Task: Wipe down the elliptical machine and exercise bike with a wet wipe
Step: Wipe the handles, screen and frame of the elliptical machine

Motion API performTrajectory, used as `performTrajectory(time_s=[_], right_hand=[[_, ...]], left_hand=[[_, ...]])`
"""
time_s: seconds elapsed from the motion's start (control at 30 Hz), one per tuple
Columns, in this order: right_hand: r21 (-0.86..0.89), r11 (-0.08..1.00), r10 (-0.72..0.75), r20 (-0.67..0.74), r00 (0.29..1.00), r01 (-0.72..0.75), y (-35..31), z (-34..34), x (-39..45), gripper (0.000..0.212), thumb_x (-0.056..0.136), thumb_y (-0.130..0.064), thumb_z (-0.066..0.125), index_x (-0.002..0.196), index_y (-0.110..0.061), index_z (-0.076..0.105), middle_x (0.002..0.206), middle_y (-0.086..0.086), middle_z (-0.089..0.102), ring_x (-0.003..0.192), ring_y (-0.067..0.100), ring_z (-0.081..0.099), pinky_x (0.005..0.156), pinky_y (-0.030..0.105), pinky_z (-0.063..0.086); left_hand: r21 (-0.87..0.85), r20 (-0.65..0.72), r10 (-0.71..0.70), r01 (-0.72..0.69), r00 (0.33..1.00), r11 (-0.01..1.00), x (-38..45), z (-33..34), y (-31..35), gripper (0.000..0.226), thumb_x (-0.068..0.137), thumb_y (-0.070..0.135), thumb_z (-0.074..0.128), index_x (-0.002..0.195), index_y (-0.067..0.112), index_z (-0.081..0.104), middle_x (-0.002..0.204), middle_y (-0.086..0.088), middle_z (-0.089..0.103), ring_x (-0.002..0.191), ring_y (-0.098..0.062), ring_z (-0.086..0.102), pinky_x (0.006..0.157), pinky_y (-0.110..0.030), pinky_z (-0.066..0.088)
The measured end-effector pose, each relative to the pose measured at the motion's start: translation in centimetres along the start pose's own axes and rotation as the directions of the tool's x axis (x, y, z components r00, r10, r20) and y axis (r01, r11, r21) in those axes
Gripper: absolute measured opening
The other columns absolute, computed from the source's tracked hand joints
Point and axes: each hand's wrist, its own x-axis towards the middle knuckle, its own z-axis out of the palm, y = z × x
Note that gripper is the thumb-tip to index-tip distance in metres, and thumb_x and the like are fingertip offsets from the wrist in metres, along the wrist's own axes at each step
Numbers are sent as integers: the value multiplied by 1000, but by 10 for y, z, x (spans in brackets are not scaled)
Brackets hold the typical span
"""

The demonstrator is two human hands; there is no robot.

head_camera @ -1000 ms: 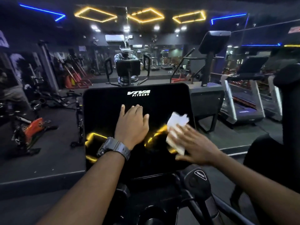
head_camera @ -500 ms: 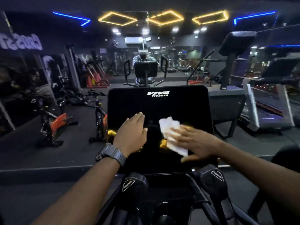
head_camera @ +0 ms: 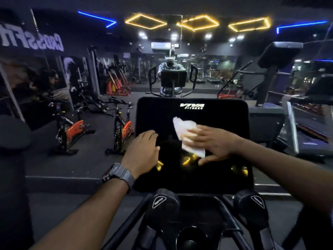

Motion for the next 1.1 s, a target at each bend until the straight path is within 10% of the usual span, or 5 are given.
performTrajectory(time_s=[0.13,0.47,0.7,0.9,1.1], right_hand=[[96,956,285,-62,956,-279,1,-31,70,98,88,-80,24,157,-12,11,164,11,8,151,31,-1,121,53,10],[8,927,-375,-43,926,375,-44,1,30,103,81,-80,47,152,-8,30,161,12,21,150,29,18,119,51,22],[180,892,429,-47,902,-414,-12,-43,97,103,87,-82,19,155,-5,15,163,19,5,151,32,3,122,47,11],[456,743,583,-79,809,-490,-146,-11,106,69,101,-45,36,154,-5,21,164,16,4,151,31,3,120,48,18],[514,132,961,141,236,-848,-173,17,47,91,95,-71,22,156,-5,5,164,15,-3,151,29,-3,123,46,1]], left_hand=[[-38,-45,-25,24,999,999,-1,2,-7,47,100,19,55,143,0,49,146,-14,50,134,-31,48,115,-43,39],[-76,-52,-43,39,998,996,-19,1,-25,43,93,8,53,135,-2,52,132,-17,56,122,-34,54,105,-42,44],[-94,-96,-86,77,992,993,-9,0,-20,47,96,7,56,140,-6,48,138,-21,54,129,-39,49,111,-45,40],[-173,-118,-164,142,979,975,-2,0,-8,52,94,1,50,145,-7,43,145,-25,49,136,-40,43,116,-45,33],[-146,-83,-110,97,990,984,-8,0,-4,57,97,3,47,152,-2,34,154,-17,41,144,-31,36,119,-34,28]])
